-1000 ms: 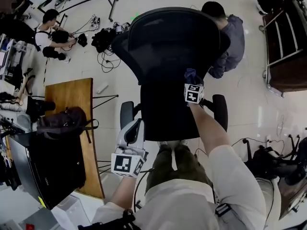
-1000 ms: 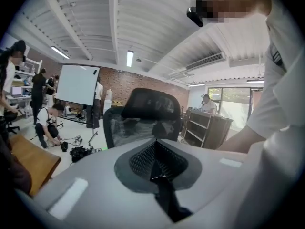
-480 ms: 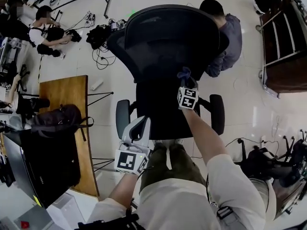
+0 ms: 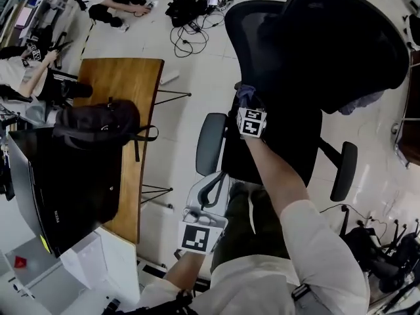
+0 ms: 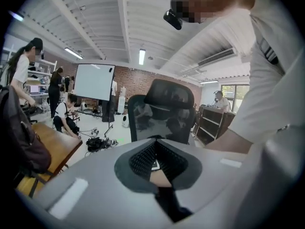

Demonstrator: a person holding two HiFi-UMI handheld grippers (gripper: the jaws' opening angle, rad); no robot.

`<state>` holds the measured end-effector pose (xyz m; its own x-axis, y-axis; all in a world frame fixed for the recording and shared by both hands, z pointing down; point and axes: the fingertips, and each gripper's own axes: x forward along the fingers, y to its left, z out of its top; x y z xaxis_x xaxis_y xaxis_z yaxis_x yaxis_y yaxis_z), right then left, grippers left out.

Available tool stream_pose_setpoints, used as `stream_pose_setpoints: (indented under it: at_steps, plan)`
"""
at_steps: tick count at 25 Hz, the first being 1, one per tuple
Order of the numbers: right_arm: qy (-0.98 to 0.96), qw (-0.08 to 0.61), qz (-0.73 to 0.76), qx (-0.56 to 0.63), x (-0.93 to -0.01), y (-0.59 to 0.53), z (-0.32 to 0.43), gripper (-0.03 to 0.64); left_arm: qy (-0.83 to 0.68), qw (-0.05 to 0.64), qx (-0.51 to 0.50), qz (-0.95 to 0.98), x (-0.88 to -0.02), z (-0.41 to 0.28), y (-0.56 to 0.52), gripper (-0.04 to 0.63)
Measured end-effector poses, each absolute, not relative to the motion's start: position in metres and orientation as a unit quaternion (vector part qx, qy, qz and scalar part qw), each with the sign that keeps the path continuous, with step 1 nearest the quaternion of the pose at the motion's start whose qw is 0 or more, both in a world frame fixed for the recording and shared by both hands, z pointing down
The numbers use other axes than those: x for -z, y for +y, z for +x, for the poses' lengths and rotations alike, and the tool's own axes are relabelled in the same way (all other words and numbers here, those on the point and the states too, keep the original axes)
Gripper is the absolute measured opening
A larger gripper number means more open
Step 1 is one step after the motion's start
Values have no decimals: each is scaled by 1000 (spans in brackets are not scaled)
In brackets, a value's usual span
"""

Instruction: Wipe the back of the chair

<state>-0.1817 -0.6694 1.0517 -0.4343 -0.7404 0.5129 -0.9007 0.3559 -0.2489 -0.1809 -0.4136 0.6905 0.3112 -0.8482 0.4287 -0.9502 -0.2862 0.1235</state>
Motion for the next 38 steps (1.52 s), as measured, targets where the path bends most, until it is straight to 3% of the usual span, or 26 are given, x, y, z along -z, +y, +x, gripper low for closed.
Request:
stream_pose_setpoints:
  at_steps: [3,5,7,13,17,21,26,30,38]
  plan:
    - [-816,164,504,-232,-1050,-680,-169,48,-577,167,-132,789,-704,-191,-414,20]
    - [-798,169,527,-241,-1062,-674,-139,48,-582,119,-73,801,-688,-194,-426,21]
    - [-767,173,563,-253,-1073,-674,-83,48,-573,89,-37,814,-672,-183,-441,21]
    - [-658,191,670,-285,-1091,-668,137,48,-517,82,-38,851,-664,-109,-460,20]
    - [-632,195,695,-282,-1111,-658,210,48,-484,89,-47,869,-684,-61,-460,21]
    - [-656,164,685,-270,-1081,-663,203,48,-478,93,-53,872,-686,-46,-464,21]
    - [-702,95,669,-226,-942,-615,152,48,-500,76,-54,861,-632,-73,-445,21]
    - [-755,-5,644,-124,-794,-503,115,48,-529,7,-13,849,-586,-99,-362,21]
    - [-799,-142,584,24,-518,-234,80,49,-519,-76,28,851,-501,-117,-220,20]
